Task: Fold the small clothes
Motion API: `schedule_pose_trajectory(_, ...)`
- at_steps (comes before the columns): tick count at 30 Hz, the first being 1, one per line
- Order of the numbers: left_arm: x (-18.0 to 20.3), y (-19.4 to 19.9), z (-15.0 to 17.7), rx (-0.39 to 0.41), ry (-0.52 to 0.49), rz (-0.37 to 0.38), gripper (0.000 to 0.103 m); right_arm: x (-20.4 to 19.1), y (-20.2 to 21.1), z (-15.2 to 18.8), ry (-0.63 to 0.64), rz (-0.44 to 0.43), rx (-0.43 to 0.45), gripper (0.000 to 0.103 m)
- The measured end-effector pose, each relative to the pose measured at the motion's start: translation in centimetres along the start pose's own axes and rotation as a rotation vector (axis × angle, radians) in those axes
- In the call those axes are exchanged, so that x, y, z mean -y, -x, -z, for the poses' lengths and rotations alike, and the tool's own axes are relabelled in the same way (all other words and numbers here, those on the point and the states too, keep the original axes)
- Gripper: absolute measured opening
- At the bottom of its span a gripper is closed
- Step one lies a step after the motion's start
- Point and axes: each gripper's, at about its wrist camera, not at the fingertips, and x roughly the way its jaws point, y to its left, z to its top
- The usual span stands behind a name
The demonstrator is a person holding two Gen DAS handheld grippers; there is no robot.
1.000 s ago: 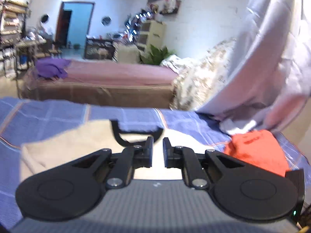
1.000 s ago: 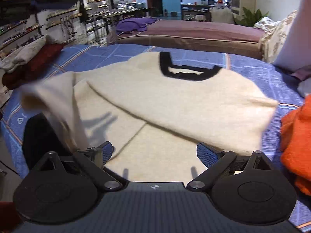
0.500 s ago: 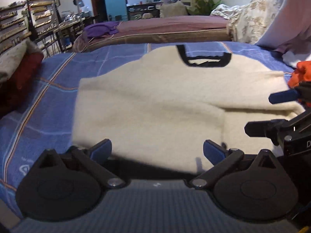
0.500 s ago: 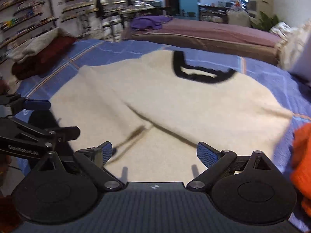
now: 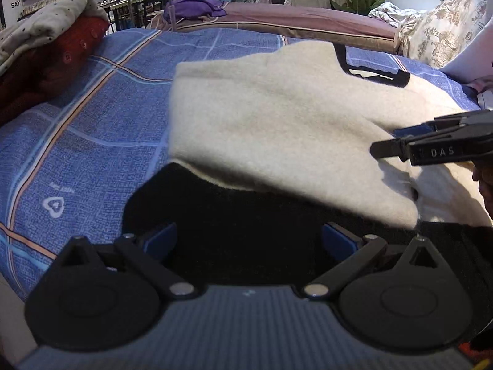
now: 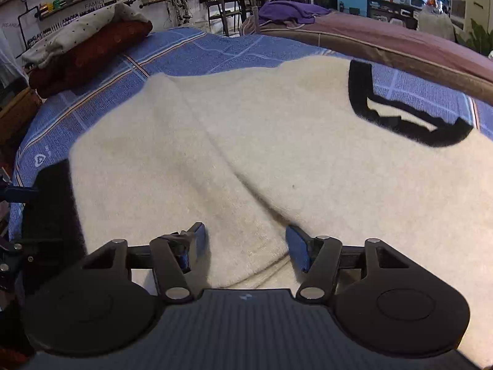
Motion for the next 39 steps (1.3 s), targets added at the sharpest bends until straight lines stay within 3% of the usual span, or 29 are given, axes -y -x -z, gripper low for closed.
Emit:
schedule_pose_trajectory(4,0.7,-0.4,0.0,-0.016,-0.014,0.012,0.102,0.7,-1.3,-0.1,-0.025,-0.080,-0.082,0.091)
schedule_pose_trajectory(6,0.9,-0.3,0.2,-0.015,-0.020,0.012,0.102,0.3,-1.0,-0.3,-0.049,-0.147,-0.109,0.083)
schedule_pose_trajectory(7,0.9,-0.3,0.3,-0.014,-0.019,0.013,0.102,0.0,-1.0,-0.3,-0.070,-0.196,-0.129,0.073)
schedule_pose_trajectory(8,0.9,-0.3,0.3,-0.015,-0.015,0.015,0.102,-0.2,-1.1,-0.3,-0.092,-0.242,-0.152,0.038)
schedule_pose_trajectory(9,1.0,-0.3,0.3,-0.014,-0.011,0.018,0.102,-0.6,-1.3,-0.4,-0.118,-0.274,-0.172,0.021)
schedule_pose_trajectory(12,1.2,0.2,0.1,-0.005,-0.020,0.033,0.102,-1.1,-1.1,-1.7,-0.199,-0.325,-0.166,0.020)
schedule_pose_trajectory(14,1.6,0.8,-0.1,0.015,-0.042,0.041,0.102,-0.6,-0.2,-4.1,-0.340,-0.447,-0.098,0.020)
schedule_pose_trajectory(19,3.5,1.5,-1.1,0.036,-0.098,0.080,0.102,-0.1,5.3,-13.9,-0.470,-0.675,0.149,0.020)
schedule_pose_trajectory(22,5.3,1.2,-2.3,0.058,-0.143,0.106,0.102,-0.9,9.9,-19.7,-0.434,-0.764,0.280,0.020)
schedule_pose_trajectory(26,8.6,0.8,-5.0,0.181,-0.280,0.122,0.103,-0.7,13.9,-23.5,-0.376,-0.706,0.364,0.019)
schedule_pose_trajectory(29,10.9,-1.0,-7.3,0.240,-0.411,0.132,0.103,1.6,14.6,-23.4,-0.427,-0.655,0.384,0.019)
schedule_pose_trajectory(31,11.6,-3.3,-8.8,0.219,-0.454,0.102,0.103,3.4,14.9,-22.4,-0.448,-0.612,0.399,0.019)
schedule_pose_trajectory(34,10.8,-7.6,-10.9,0.137,-0.444,0.018,0.103,5.9,15.2,-20.2,-0.483,-0.518,0.390,0.019)
schedule_pose_trajectory(36,8.9,-9.4,-11.6,0.129,-0.390,-0.071,0.103,7.8,15.4,-18.2,-0.496,-0.439,0.367,0.019)
schedule_pose_trajectory(39,6.2,-9.8,-12.3,0.118,-0.256,-0.051,0.103,10.2,14.9,-14.8,-0.539,-0.385,0.307,0.019)
